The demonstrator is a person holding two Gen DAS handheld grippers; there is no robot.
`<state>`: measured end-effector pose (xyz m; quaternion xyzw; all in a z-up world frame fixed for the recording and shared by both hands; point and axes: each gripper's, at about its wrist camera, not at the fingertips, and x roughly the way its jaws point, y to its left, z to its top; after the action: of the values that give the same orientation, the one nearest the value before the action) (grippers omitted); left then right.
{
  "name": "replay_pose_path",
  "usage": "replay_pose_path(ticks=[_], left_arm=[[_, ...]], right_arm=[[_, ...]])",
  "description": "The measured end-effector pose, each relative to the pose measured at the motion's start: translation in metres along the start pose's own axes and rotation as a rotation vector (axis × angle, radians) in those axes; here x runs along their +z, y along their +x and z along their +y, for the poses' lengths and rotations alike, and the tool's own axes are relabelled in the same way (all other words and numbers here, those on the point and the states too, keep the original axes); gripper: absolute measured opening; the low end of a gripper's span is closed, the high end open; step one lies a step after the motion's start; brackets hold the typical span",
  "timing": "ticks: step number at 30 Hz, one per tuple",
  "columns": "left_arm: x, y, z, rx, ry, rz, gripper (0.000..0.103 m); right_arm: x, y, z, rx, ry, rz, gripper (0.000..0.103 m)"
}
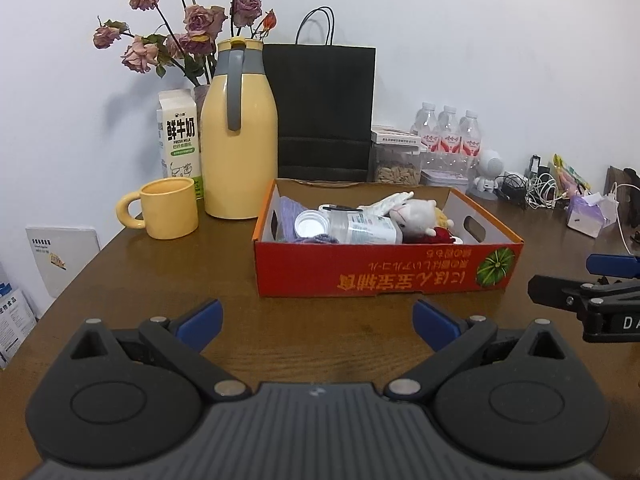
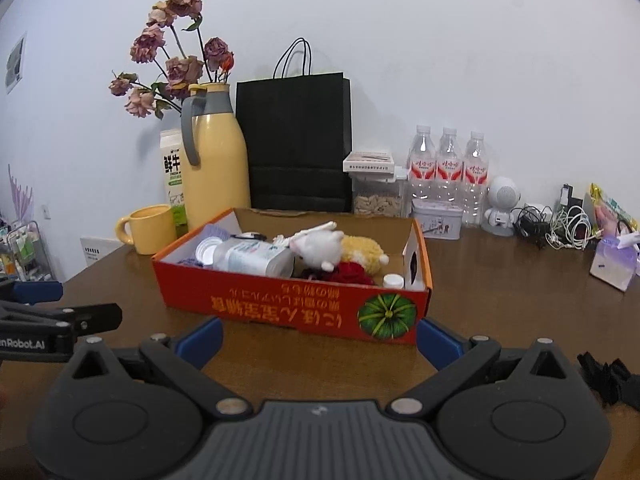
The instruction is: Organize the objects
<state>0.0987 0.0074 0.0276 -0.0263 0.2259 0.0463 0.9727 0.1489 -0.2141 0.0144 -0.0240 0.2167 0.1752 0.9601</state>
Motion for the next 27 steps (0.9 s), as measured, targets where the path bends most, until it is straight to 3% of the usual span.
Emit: replay_pose_path(ticks=[27], left_arm=[[-0.007, -0.014, -0.001, -0.003, -0.005, -0.001, 0.103]], right_arm=[[-0.01, -0.016, 0.007, 0.0, -0.004, 0.004, 0.103]])
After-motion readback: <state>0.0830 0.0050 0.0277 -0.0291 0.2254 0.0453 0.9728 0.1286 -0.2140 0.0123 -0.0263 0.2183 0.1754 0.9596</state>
